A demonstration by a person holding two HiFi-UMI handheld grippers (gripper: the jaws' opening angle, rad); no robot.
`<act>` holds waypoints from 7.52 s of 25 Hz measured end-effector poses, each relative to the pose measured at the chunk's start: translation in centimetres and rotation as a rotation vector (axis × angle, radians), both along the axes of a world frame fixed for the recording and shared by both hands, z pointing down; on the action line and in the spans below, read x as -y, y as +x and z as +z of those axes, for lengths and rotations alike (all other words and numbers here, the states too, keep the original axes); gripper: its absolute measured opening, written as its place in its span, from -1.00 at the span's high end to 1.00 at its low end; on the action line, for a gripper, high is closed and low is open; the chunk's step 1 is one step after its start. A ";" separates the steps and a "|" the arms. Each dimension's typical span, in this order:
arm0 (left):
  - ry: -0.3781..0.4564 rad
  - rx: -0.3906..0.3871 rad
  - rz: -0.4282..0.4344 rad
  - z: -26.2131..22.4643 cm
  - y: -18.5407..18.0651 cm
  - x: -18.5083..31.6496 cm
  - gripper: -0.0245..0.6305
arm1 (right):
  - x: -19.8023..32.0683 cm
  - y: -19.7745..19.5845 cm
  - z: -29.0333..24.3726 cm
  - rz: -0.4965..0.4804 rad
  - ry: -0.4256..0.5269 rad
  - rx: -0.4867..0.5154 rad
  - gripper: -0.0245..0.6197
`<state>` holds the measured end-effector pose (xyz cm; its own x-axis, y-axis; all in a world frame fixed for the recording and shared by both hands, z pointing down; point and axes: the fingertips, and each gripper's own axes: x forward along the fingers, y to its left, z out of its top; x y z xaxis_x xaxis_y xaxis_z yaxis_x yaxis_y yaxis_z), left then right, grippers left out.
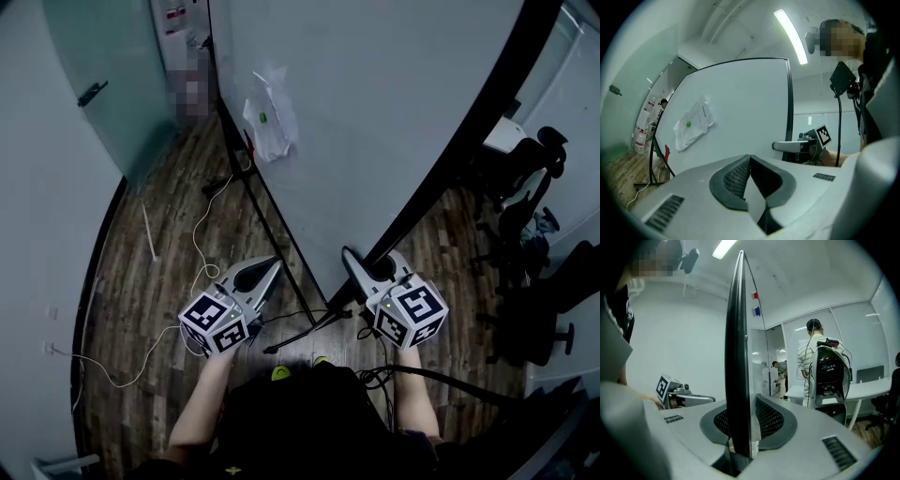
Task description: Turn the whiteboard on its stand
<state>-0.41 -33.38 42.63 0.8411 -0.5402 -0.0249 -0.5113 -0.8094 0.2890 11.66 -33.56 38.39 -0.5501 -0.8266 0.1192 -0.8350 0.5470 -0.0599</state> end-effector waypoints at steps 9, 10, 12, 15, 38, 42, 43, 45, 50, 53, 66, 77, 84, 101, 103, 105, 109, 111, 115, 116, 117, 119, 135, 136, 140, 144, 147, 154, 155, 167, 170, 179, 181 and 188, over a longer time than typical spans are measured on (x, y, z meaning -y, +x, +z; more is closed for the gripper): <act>0.016 -0.005 -0.052 -0.8 0.6 -1.1 0.87 | 1.6 -2.4 0.5 0.016 -0.003 -0.036 0.63; 0.015 -0.007 -0.057 -0.8 -0.6 -0.9 0.87 | 2.3 -3.5 0.4 0.017 -0.004 -0.034 0.63; 0.012 -0.008 -0.068 -0.8 -3.2 -0.3 0.87 | 3.7 -5.9 0.2 0.019 -0.003 -0.031 0.63; 0.004 -0.016 -0.088 -0.3 -5.7 0.1 0.87 | 5.0 -7.9 0.2 0.030 -0.003 -0.033 0.63; 0.003 -0.025 -0.117 -0.3 -9.1 -1.4 0.87 | 7.5 -9.7 0.4 0.062 -0.007 -0.059 0.63; 0.009 -0.018 -0.113 -0.4 -9.2 -1.9 0.87 | 7.6 -9.7 0.4 0.082 0.000 -0.071 0.65; 0.011 -0.014 -0.111 -0.3 -9.1 -2.0 0.87 | 7.6 -9.6 0.3 0.089 0.002 -0.069 0.66; 0.012 -0.010 -0.108 -0.3 -8.9 -2.2 0.87 | 7.6 -9.5 0.3 0.104 0.005 -0.065 0.68; 0.024 -0.005 -0.103 -0.9 -8.4 -3.0 0.87 | 7.3 -9.2 0.2 0.133 0.017 -0.056 0.72; 0.029 -0.003 -0.105 -1.1 -8.2 -3.7 0.87 | 7.2 -9.1 0.2 0.144 0.017 -0.051 0.73; 0.035 0.006 -0.131 -1.8 -7.4 -6.5 0.87 | 4.3 -8.6 0.4 0.158 0.004 -0.026 0.73; 0.040 0.011 -0.135 -1.9 -5.8 -9.0 0.87 | -0.8 -7.5 0.4 0.151 -0.007 -0.036 0.73; 0.032 0.017 -0.124 -1.5 -4.5 -9.9 0.87 | -3.7 -7.1 0.4 0.134 -0.016 -0.032 0.71; 0.015 0.009 -0.124 -0.9 -4.2 -8.7 0.87 | -4.5 -7.3 0.3 0.111 0.006 -0.030 0.68; 0.012 0.009 -0.117 -1.0 -4.1 -8.5 0.87 | -4.4 -7.2 0.3 0.108 0.006 -0.026 0.68; 0.008 0.008 -0.111 -0.9 -4.0 -8.2 0.87 | -4.3 -7.2 0.3 0.104 0.004 -0.021 0.68; 0.004 0.006 -0.108 -0.5 -4.2 -7.7 0.87 | -4.1 -7.2 0.4 0.097 0.003 -0.008 0.67; 0.003 0.003 -0.110 -0.4 -4.4 -7.4 0.87 | -3.8 -7.3 0.4 0.093 0.004 -0.001 0.66; 0.003 -0.002 -0.113 -0.3 -5.4 -6.7 0.87 | -2.7 -8.3 0.3 0.088 0.008 0.000 0.66; 0.002 -0.004 -0.114 -0.3 -5.7 -6.5 0.87 | -2.3 -8.5 0.3 0.087 0.009 0.001 0.66; 0.001 -0.004 -0.114 -0.2 -5.9 -6.3 0.87 | -1.9 -8.6 0.3 0.087 0.010 0.005 0.66; -0.002 -0.002 -0.113 -0.1 -6.3 -5.9 0.87 | -1.1 -8.8 0.2 0.085 0.012 0.019 0.66; 0.005 -0.011 -0.110 0.1 -8.9 -2.6 0.87 | 2.8 -12.8 0.3 0.036 0.019 0.021 0.62; 0.007 -0.013 -0.112 0.2 -9.2 -2.4 0.87 | 2.8 -13.7 0.4 0.025 0.018 0.016 0.60; 0.010 -0.018 -0.114 0.3 -9.0 -1.9 0.87 | 3.2 -15.9 0.6 0.015 0.018 0.002 0.57; 0.003 -0.013 -0.123 0.6 -8.6 -1.8 0.87 | 3.4 -16.3 0.5 0.006 0.018 -0.007 0.55; 0.001 -0.009 -0.125 0.6 -8.7 -1.9 0.87 | 3.4 -16.5 0.4 0.003 0.017 -0.008 0.55; 0.016 -0.003 -0.129 -0.2 -8.2 -2.0 0.87 | 3.5 -16.4 0.3 -0.009 0.017 -0.012 0.54; 0.018 -0.001 -0.129 -0.2 -8.2 -2.1 0.87 | 3.5 -16.3 0.3 -0.009 0.017 -0.012 0.53; 0.033 0.014 -0.149 -1.0 -7.1 -4.5 0.87 | 3.2 -15.2 0.3 0.049 0.033 0.001 0.56; 0.038 0.016 -0.152 -1.2 -6.8 -5.7 0.87 | 3.0 -15.0 0.3 0.072 0.030 0.006 0.58; 0.043 0.021 -0.181 -1.4 -7.7 -8.1 0.87 | 0.8 -14.8 0.4 0.092 0.011 0.012 0.60; 0.044 0.022 -0.179 -1.6 -7.1 -8.5 0.87 | 0.1 -14.2 0.3 0.086 0.007 0.011 0.60; 0.042 0.015 -0.172 -1.8 -5.4 -9.9 0.87 | -1.6 -13.1 0.1 0.073 -0.008 0.006 0.60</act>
<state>-5.80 -23.52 40.87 0.7365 -0.6753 -0.0382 -0.6477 -0.7204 0.2481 -1.41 -31.93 38.53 -0.4892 -0.8635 0.1224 -0.8722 0.4843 -0.0692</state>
